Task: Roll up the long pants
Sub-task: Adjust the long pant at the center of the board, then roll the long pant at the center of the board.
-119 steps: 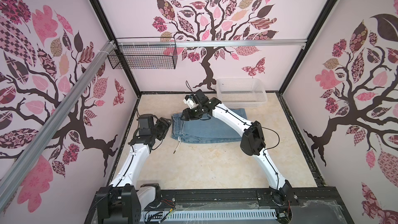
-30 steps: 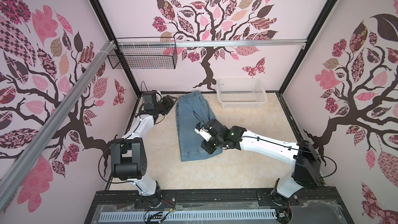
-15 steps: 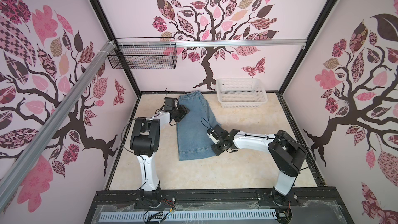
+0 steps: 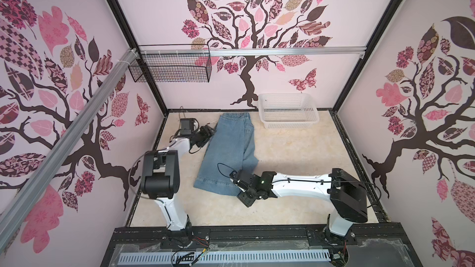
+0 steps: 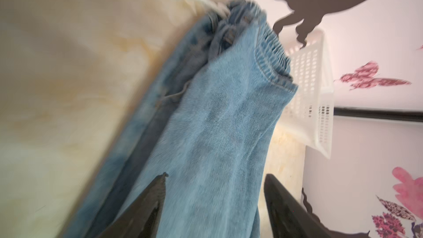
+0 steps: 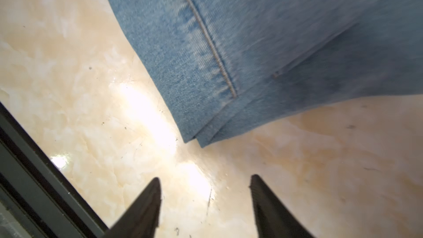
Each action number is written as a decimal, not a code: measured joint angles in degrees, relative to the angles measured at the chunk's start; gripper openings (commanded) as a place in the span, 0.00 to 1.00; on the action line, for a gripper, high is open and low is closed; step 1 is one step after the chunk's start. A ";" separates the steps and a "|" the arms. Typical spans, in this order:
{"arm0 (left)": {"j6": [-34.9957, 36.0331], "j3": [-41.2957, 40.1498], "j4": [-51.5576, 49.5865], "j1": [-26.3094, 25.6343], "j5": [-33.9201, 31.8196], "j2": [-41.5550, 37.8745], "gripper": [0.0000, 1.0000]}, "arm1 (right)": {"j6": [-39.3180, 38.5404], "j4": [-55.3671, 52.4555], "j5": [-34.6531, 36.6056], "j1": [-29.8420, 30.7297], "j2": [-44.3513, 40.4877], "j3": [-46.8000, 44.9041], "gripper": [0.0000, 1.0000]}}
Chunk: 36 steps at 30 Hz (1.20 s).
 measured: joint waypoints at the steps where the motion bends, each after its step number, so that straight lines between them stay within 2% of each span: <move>1: -0.02 -1.97 -0.92 0.94 -0.17 -3.78 0.87 | -1.64 0.04 1.92 1.07 -1.01 0.46 0.76; 5: 0.68 -8.22 -5.44 -0.02 -0.98 -15.37 0.86 | -7.85 2.75 4.44 3.85 -0.74 0.94 0.78; 8: 0.90 -12.59 -8.39 0.28 -1.64 -19.74 0.86 | -12.11 6.40 5.79 4.74 2.14 -0.31 0.78; 11: 0.39 -18.45 -9.14 3.15 -1.88 -22.21 0.86 | -15.87 10.80 8.63 5.07 4.04 -3.39 0.77; 16: -0.48 -24.72 -9.57 7.89 -0.20 -23.65 0.87 | -21.53 17.14 12.41 5.16 4.94 -6.27 0.79; 22: -2.84 -28.89 -5.79 12.17 6.10 -23.58 0.87 | -26.16 22.67 14.34 5.20 4.94 -6.27 0.81; 28: -3.08 -29.86 -5.14 16.24 10.60 -23.56 0.87 | -28.94 24.37 12.90 5.20 5.57 -5.81 0.82; 36: -3.76 -29.97 -4.63 23.93 17.16 -24.46 0.87 | -29.55 24.46 8.61 5.07 12.76 -0.96 0.80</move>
